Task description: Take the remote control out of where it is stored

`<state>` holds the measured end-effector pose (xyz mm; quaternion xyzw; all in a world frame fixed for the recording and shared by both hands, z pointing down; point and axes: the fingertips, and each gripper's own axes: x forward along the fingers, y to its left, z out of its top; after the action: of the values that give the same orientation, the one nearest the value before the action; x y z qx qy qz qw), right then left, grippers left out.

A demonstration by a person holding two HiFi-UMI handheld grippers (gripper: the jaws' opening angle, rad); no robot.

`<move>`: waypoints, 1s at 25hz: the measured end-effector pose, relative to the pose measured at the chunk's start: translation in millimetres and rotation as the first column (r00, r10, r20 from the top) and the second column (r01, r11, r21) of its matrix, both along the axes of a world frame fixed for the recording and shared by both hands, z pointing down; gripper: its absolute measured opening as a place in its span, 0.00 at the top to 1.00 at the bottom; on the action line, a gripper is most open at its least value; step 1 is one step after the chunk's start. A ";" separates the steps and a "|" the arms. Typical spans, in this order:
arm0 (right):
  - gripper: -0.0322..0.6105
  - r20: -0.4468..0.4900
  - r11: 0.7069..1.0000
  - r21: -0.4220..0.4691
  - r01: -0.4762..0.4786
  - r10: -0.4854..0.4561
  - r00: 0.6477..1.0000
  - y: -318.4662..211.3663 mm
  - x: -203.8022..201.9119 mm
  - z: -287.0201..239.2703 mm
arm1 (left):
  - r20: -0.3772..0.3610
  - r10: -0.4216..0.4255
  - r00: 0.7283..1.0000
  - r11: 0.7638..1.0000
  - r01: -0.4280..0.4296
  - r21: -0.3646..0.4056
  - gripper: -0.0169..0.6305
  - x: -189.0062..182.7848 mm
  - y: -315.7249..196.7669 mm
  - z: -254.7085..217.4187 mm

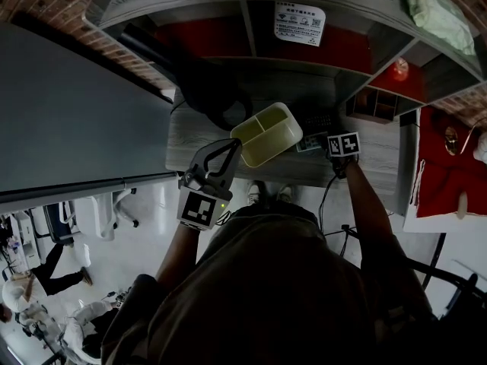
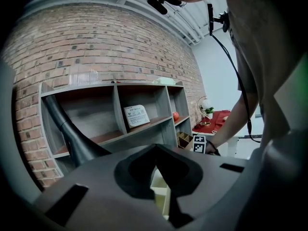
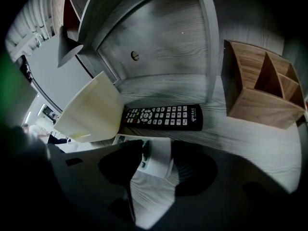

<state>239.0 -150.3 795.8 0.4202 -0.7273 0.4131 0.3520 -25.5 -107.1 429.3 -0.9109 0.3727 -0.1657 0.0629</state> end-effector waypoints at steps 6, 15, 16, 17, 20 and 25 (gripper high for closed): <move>0.65 -0.107 1.000 0.021 0.018 -0.016 0.994 -4.1 10.2 2.2 | -0.014 -0.057 0.998 0.998 0.056 -0.037 0.96 -17.2 -0.7 7.5; 0.65 -0.123 0.999 0.053 -0.008 0.014 0.992 -9.6 8.9 -7.1 | -0.016 -0.055 0.998 0.997 0.054 -0.047 0.96 -20.6 5.3 7.2; 0.65 -0.122 0.998 0.058 -0.010 0.018 0.992 -10.1 9.1 -9.2 | -0.016 -0.052 0.999 0.998 0.052 -0.045 0.96 -20.4 5.5 7.0; 0.65 -0.121 0.998 0.063 -0.014 0.022 0.992 -10.5 9.8 -11.4 | -0.015 -0.050 0.999 0.998 0.049 -0.045 0.96 -20.1 5.7 6.9; 0.65 -0.117 0.996 0.081 -0.023 0.033 0.993 -12.1 11.4 -19.8 | -0.017 -0.039 0.999 0.998 0.039 -0.043 0.96 -19.2 6.8 7.2; 0.65 -0.082 0.988 0.152 -0.028 0.040 0.996 -19.4 6.9 -50.5 | 0.005 -0.045 0.999 0.997 0.045 -0.054 0.96 -20.9 6.2 10.7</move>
<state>245.9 -169.6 745.3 0.4749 -0.7336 0.3449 0.3426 -46.4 -100.9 440.0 -0.9033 0.3884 -0.1790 0.0351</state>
